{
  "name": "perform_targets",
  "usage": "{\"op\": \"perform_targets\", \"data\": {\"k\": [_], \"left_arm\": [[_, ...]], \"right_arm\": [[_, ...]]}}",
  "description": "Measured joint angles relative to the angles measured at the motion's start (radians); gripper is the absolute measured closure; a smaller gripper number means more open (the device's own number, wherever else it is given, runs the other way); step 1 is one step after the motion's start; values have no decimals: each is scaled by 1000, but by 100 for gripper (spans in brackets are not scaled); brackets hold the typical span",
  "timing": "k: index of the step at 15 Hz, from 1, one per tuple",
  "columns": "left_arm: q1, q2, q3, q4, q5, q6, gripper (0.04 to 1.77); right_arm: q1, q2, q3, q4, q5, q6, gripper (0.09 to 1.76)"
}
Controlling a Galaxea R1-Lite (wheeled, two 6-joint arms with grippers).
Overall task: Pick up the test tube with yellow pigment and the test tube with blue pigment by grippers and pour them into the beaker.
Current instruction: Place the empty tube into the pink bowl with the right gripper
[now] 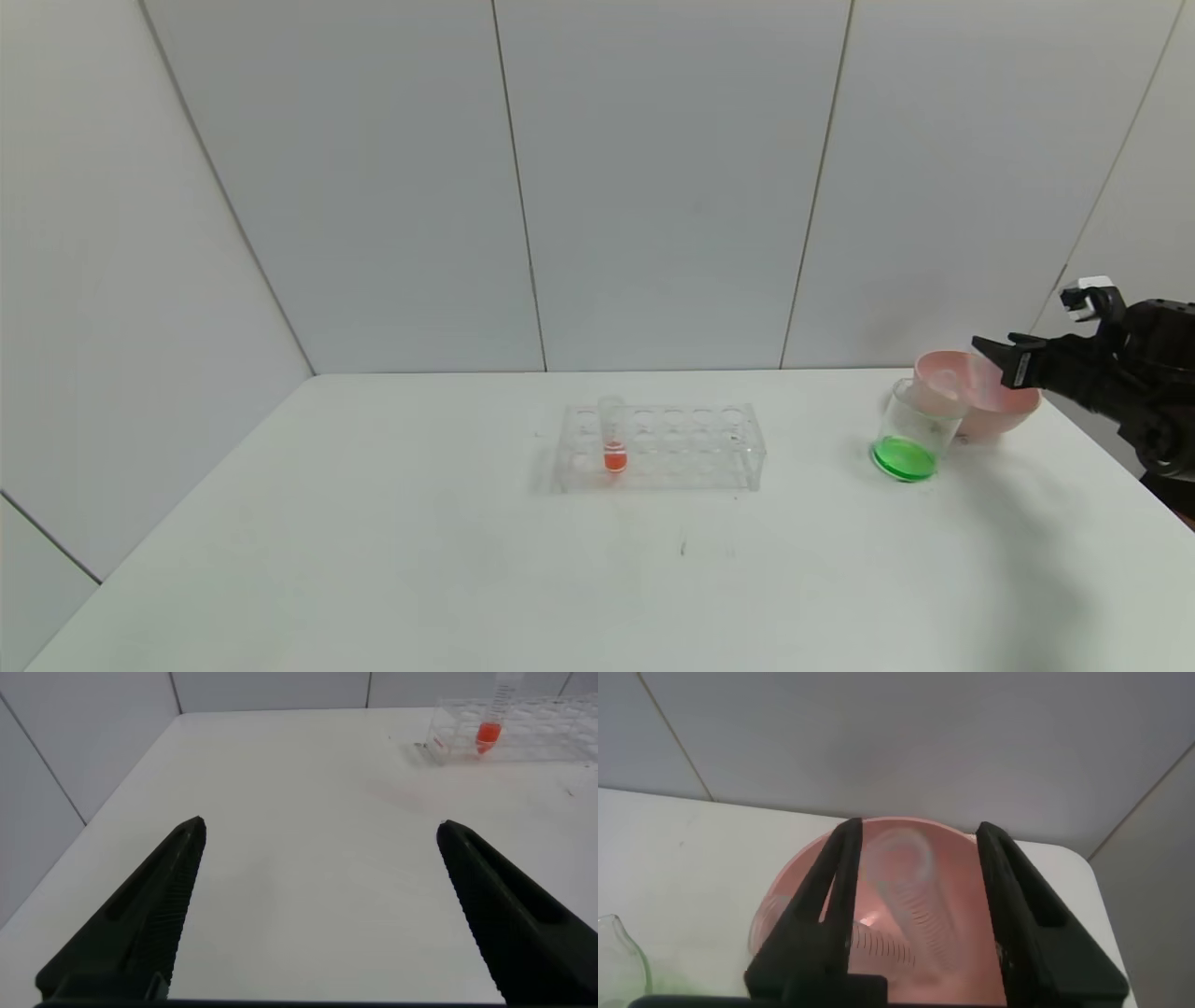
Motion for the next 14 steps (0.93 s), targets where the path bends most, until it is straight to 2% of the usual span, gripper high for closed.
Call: {"op": "perform_targets", "data": {"k": [4, 5, 8, 10, 14], "left_arm": [[0, 0, 0, 0, 0, 0, 5], [0, 0, 0, 0, 0, 0, 5], [0, 0, 0, 0, 0, 0, 5], [0, 0, 0, 0, 0, 0, 5], [0, 0, 0, 0, 0, 0, 5]], "right_arm": [[23, 3, -9, 3, -6, 0, 60], [41, 2, -12, 4, -33, 1, 55], [134, 0, -43, 14, -193, 45, 42], [214, -13, -57, 26, -266, 83, 36], [353, -100, -6, 38, -398, 136, 27]]}}
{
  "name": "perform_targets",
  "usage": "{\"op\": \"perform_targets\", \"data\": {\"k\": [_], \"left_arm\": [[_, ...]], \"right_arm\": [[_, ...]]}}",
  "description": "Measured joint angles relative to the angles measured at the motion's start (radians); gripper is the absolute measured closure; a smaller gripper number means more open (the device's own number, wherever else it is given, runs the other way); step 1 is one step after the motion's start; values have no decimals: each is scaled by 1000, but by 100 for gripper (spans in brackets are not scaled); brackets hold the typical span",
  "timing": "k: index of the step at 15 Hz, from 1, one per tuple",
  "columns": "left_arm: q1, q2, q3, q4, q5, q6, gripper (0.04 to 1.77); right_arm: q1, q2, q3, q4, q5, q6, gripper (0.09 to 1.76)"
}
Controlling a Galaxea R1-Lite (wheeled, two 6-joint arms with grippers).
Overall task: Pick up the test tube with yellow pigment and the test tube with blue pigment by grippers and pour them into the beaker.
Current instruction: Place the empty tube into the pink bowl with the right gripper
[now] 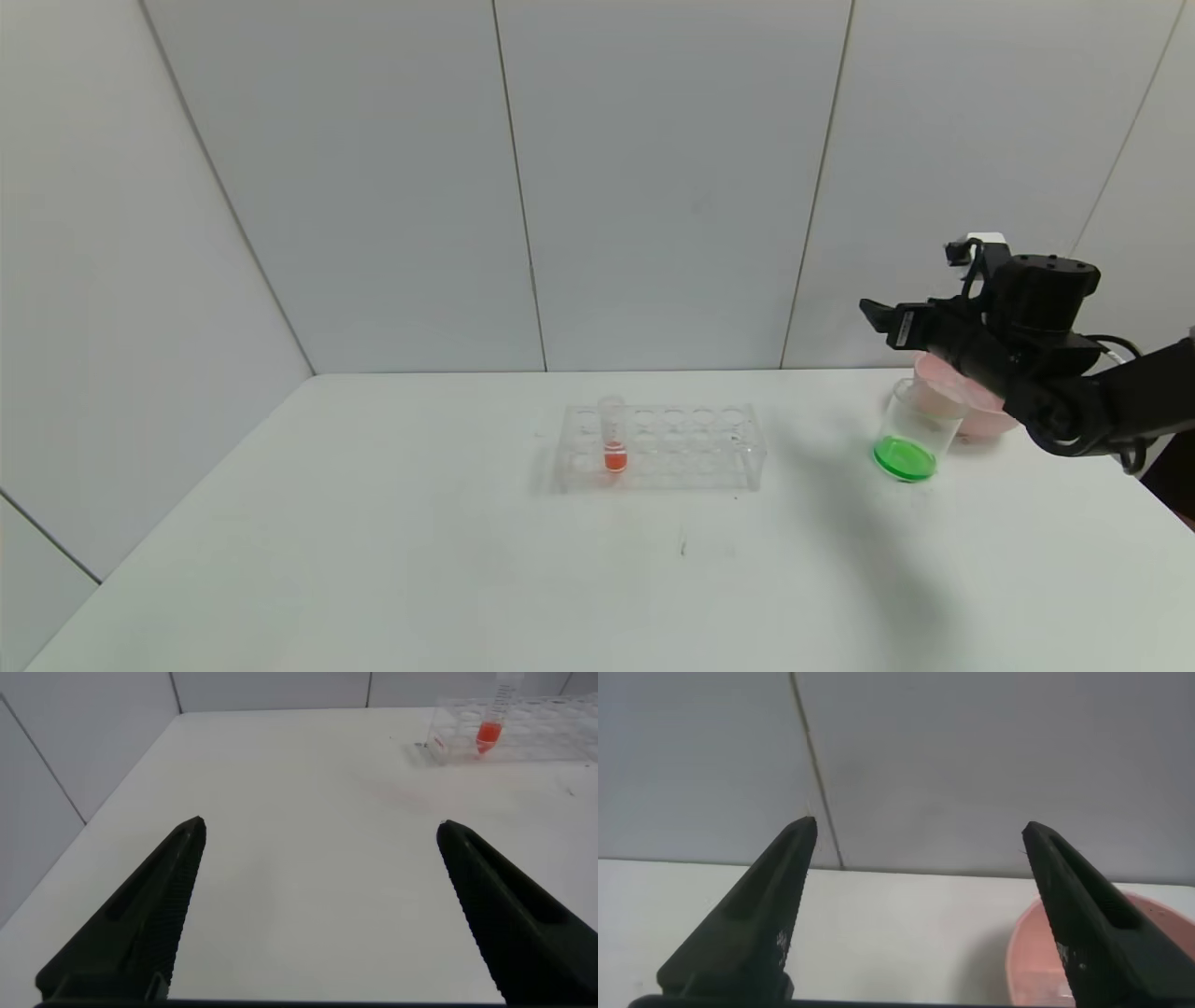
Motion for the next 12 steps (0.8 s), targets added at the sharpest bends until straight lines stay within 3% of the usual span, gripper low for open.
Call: {"op": "perform_targets", "data": {"k": [6, 12], "left_arm": [[0, 0, 0, 0, 0, 0, 5], [0, 0, 0, 0, 0, 0, 5]], "right_arm": [[111, -283, 285, -11, -22, 21, 20], [135, -692, 596, -11, -23, 19, 17]]}}
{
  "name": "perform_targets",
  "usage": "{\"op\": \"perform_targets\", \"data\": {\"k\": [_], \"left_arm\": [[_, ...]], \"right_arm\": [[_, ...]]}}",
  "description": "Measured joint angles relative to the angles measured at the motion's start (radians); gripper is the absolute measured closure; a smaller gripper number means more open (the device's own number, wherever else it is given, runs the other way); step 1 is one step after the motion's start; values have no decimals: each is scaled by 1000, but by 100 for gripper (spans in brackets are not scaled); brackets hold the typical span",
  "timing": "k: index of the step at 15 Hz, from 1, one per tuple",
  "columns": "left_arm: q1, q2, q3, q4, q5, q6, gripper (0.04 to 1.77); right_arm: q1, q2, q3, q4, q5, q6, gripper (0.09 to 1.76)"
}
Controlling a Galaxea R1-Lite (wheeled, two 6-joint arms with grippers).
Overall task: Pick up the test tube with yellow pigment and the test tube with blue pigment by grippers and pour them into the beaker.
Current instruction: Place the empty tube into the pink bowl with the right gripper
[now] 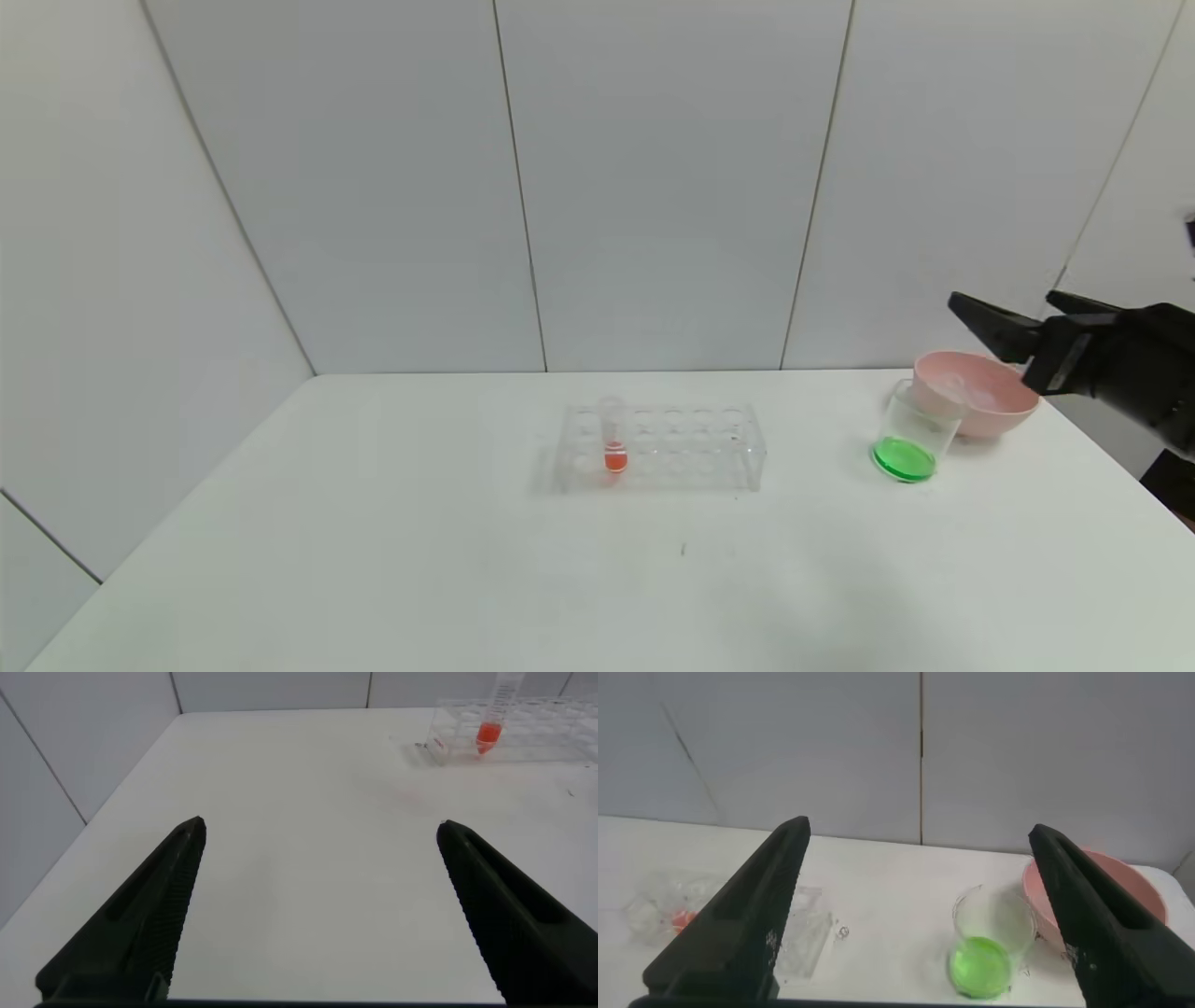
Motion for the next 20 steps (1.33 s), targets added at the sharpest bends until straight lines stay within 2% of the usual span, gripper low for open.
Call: {"op": "perform_targets", "data": {"k": [6, 11, 12, 14, 18, 20], "left_arm": [[0, 0, 0, 0, 0, 0, 5], [0, 0, 0, 0, 0, 0, 5], [0, 0, 0, 0, 0, 0, 5], [0, 0, 0, 0, 0, 0, 5], [0, 0, 0, 0, 0, 0, 5], [0, 0, 0, 0, 0, 0, 5]], "right_arm": [[2, -501, 250, 51, 0, -38, 15], [-6, -941, 304, 325, -11, -66, 15], [-10, -1012, 304, 361, -47, -73, 15], [-18, -1104, 303, 387, -185, -90, 15], [-46, -1159, 278, 532, -209, -129, 15], [-58, -1169, 274, 533, -221, -129, 15]]}}
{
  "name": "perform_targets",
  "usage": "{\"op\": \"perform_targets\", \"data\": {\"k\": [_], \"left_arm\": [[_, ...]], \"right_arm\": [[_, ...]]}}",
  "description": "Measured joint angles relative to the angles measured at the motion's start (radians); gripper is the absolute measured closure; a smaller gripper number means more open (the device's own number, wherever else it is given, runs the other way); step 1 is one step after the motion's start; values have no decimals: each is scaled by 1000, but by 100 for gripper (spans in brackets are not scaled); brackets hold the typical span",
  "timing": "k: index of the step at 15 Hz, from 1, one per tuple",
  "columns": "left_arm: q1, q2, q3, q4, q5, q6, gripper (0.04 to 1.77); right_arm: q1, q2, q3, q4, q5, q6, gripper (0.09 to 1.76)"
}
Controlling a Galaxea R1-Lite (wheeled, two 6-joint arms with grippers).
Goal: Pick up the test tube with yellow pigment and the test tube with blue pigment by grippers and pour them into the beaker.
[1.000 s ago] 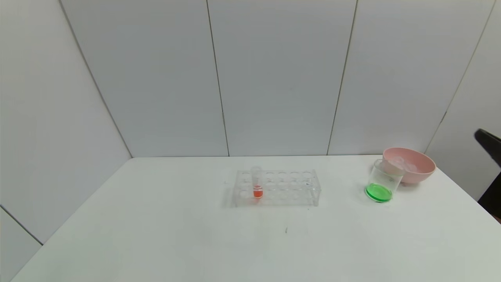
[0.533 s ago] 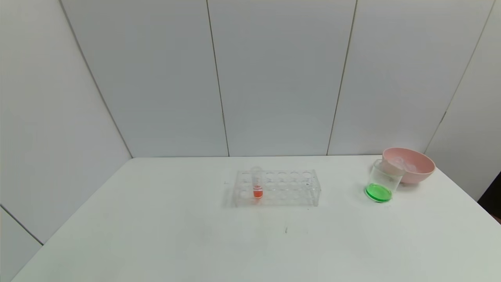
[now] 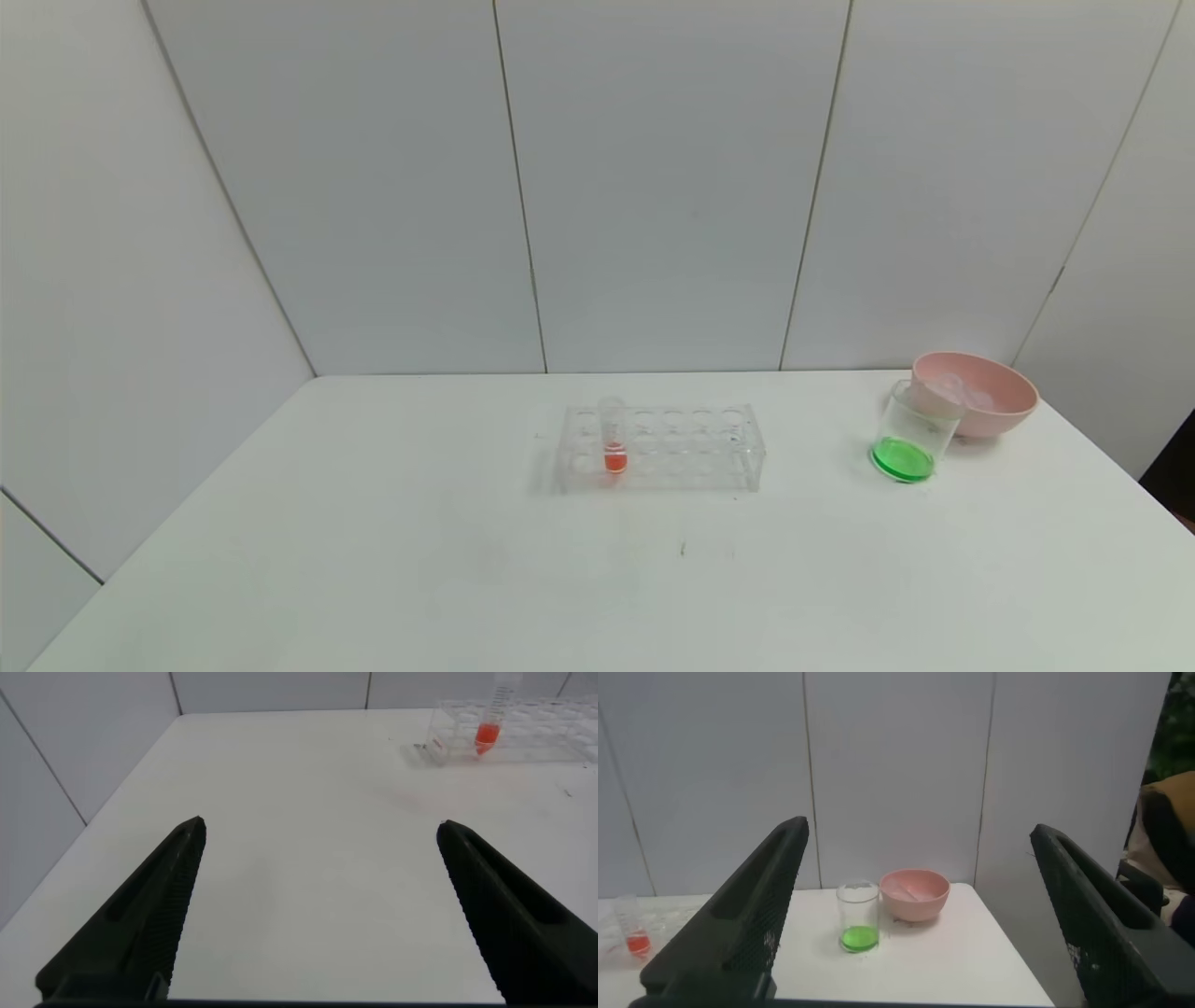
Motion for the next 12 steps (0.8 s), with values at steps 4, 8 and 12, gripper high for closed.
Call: {"op": "perform_targets", "data": {"k": [4, 8, 12], "left_arm": [[0, 0, 0, 0, 0, 0, 5], [0, 0, 0, 0, 0, 0, 5], [0, 0, 0, 0, 0, 0, 5]], "right_arm": [[-19, -4, -14, -16, -65, -16, 15], [-96, 16, -20, 0, -65, -20, 14], [-157, -8, -40, 94, -59, -19, 14]]}}
